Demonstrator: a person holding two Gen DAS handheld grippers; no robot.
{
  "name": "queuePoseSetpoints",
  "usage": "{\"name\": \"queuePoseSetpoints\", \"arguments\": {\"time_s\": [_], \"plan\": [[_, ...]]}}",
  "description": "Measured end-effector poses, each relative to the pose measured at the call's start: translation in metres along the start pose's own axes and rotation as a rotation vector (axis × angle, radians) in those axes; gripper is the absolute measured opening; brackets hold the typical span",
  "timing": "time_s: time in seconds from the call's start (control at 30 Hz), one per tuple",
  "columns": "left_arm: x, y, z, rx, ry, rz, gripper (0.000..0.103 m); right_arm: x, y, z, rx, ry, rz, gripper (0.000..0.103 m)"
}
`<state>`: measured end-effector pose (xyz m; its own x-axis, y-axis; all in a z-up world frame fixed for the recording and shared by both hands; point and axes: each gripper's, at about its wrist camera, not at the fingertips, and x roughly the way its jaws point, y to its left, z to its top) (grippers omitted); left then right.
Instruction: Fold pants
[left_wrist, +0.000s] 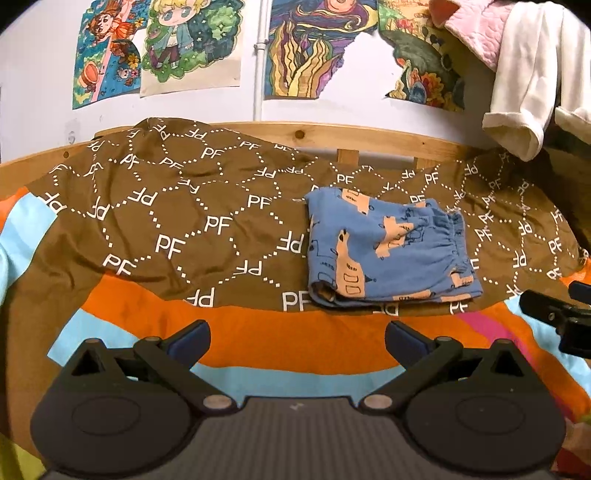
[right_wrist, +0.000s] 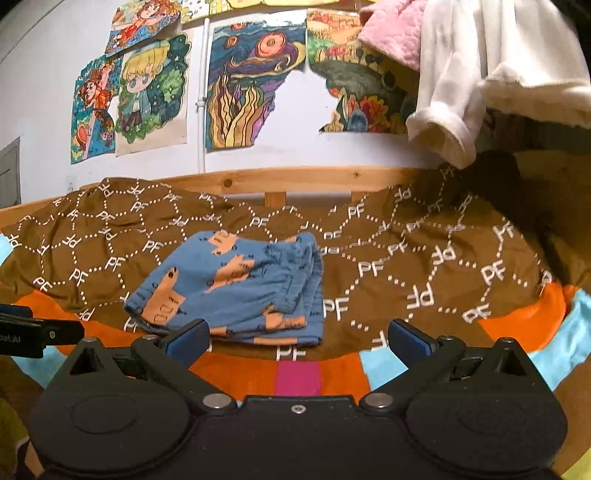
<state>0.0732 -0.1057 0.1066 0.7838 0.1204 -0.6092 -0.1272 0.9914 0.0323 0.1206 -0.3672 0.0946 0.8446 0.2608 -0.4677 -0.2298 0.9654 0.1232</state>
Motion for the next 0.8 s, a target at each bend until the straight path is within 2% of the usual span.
{"name": "queuePoseSetpoints", "arguments": {"time_s": [0.1,0.8], "plan": [[0.0004,0.0009,-0.0001,0.004,0.005,-0.001,0.103,0.0037,-0.0007,-0.0042,0.009,0.027,0.0,0.102],[0.0007,0.0013,-0.0001,-0.007,0.011,-0.011,0.103,0.0004,0.003,-0.0041,-0.001,0.002,0.003,0.102]]}}
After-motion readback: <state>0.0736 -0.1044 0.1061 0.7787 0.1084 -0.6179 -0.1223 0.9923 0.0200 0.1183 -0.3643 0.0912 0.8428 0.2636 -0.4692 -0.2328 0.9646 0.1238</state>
